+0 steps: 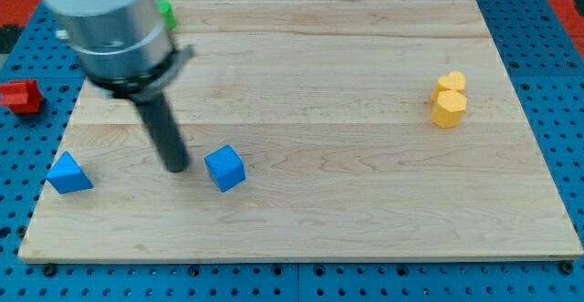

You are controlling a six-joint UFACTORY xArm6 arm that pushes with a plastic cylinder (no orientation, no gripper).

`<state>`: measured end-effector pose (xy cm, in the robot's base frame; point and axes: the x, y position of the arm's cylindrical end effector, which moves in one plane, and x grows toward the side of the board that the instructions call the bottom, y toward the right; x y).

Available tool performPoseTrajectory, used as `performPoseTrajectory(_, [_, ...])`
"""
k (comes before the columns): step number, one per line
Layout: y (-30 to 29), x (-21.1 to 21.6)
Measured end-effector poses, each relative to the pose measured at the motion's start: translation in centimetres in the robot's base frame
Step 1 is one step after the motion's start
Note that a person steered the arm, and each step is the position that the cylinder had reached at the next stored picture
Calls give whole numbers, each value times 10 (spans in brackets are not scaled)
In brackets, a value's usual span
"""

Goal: Point your arm at center left

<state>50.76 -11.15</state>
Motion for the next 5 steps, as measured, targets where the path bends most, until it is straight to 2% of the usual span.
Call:
performPoseTrajectory(1, [36, 0])
performPoseTrajectory(5, [24, -55])
